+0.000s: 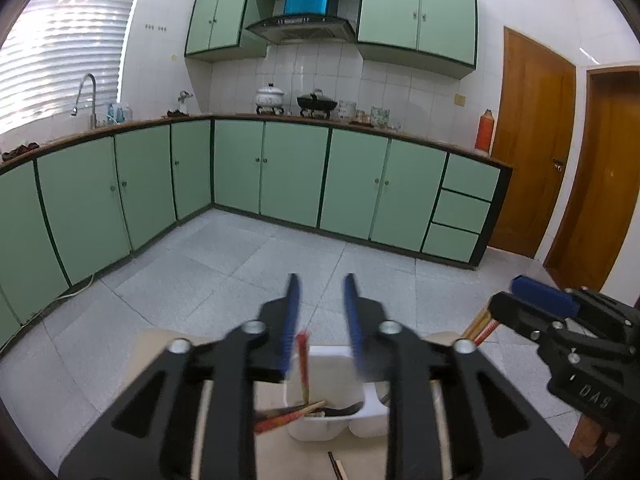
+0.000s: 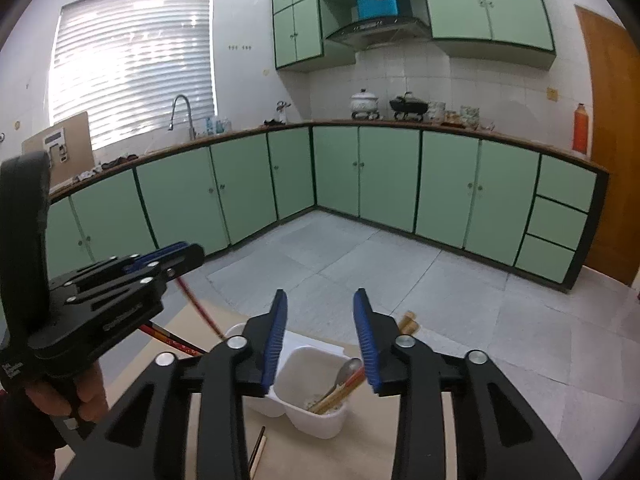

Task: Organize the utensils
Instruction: 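Lower both chopsticks into the holder and open both tools, then move both open tools back down to the last two chopsticks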

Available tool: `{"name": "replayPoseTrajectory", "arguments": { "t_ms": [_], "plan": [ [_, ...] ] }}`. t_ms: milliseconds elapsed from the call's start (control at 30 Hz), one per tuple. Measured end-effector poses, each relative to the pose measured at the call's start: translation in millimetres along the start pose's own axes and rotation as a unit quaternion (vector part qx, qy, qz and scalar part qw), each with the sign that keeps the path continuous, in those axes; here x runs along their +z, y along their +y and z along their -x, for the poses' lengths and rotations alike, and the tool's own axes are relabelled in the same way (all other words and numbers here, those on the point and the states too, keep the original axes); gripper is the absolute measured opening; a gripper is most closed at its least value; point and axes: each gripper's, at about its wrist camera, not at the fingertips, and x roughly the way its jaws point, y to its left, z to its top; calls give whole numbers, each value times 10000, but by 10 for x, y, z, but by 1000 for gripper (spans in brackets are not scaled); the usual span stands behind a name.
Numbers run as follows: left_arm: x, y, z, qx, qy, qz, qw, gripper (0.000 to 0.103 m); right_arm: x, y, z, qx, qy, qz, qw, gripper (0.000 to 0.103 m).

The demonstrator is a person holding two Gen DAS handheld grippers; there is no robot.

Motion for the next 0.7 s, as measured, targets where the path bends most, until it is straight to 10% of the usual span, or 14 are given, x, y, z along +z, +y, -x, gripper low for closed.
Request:
{"name": "replayPoseTrajectory", "arguments": {
  "t_ms": [267, 700],
  "plan": [
    [-350, 13, 556, 203, -409, 40, 9990, 64, -341, -41, 427, -192, -243, -287, 9991, 80],
    [-1383, 38, 809, 405, 246, -86, 9988, 87, -1343, 0, 496, -329, 569, -684, 9955, 94]
  ]
}}
